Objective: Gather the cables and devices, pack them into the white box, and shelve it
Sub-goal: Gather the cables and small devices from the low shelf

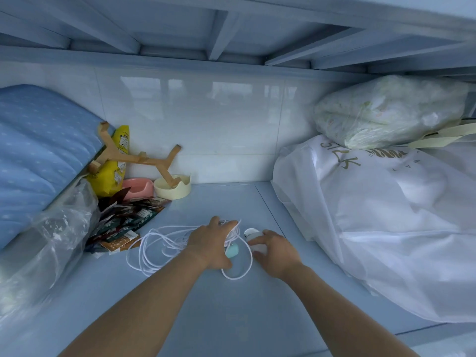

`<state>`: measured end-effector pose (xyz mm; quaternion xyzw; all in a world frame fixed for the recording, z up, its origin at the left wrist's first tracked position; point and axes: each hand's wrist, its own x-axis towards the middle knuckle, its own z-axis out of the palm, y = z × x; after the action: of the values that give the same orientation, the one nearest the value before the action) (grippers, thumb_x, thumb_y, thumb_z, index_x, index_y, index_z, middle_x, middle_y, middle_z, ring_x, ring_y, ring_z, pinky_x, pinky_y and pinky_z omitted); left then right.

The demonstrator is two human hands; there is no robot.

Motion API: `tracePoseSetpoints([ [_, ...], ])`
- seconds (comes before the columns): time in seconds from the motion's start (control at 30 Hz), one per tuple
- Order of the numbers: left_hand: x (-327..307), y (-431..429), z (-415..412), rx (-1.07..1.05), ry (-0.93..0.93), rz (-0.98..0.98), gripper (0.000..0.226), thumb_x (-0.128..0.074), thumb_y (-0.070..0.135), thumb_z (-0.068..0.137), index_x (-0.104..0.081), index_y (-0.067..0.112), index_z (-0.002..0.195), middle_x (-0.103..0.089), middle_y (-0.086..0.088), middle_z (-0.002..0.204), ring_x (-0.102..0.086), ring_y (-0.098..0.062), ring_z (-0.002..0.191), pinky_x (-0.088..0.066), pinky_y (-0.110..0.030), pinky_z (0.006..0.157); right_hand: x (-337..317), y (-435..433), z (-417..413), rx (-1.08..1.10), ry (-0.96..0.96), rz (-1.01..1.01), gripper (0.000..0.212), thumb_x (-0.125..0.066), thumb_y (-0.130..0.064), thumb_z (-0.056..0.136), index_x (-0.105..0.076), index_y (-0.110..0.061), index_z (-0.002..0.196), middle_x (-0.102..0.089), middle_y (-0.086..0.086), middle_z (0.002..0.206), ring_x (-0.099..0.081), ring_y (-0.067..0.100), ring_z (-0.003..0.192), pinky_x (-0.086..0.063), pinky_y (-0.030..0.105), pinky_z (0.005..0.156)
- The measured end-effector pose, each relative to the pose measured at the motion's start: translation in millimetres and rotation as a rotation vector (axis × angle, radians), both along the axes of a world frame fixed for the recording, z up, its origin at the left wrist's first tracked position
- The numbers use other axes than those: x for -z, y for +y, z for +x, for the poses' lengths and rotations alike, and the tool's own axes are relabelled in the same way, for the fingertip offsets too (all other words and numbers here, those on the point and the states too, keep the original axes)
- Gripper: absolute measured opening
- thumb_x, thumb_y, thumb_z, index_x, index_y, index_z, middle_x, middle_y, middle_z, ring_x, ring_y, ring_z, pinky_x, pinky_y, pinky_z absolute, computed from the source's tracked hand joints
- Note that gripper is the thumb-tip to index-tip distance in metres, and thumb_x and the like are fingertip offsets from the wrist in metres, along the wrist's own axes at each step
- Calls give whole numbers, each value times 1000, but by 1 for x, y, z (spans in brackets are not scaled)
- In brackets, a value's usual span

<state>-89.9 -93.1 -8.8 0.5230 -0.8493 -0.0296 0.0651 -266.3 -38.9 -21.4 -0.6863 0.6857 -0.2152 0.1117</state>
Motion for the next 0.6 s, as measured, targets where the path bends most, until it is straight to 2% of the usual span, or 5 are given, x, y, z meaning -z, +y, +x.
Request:
tracePoseSetpoints([
  [0.1, 1, -4, 2, 27, 12, -26, 96, -69, 46, 56, -19, 43, 138, -31, -3, 138, -53, -34, 108, -43, -34, 84, 1, 6, -5, 3, -16, -27, 42, -55, -25, 81, -51, -38, 121, -51, -1, 125, -50, 19, 113, -44, 29, 91],
  [0.2, 2, -6, 3, 40, 12, -53, 94, -67, 47, 58, -18, 43, 138, -33, -5, 136, -54, -34, 107, -43, -33, 83, 2, 9, -5, 91, 25, -1, 47, -54, -39, 81, -41, -37, 126, -47, 1, 126, -47, 23, 116, -44, 38, 92],
  [0.3, 2, -7, 1, 49, 12, -64, 95, -67, 47, 59, -17, 42, 139, -32, -6, 136, -55, -35, 107, -44, -34, 83, 2, 6, -1, 200, 81, 86, 50, -49, -46, 85, -36, -30, 131, -47, 5, 127, -45, 26, 116, -43, 37, 92],
  [0.6, 7, -9, 1, 68, 69, -75, 92, -67, 44, 61, -17, 43, 138, -30, -7, 137, -56, -34, 106, -46, -34, 79, -8, 2, 13, 245, 108, 174, 48, -61, -40, 79, -44, -17, 117, -52, 10, 117, -47, 29, 108, -47, 38, 87],
])
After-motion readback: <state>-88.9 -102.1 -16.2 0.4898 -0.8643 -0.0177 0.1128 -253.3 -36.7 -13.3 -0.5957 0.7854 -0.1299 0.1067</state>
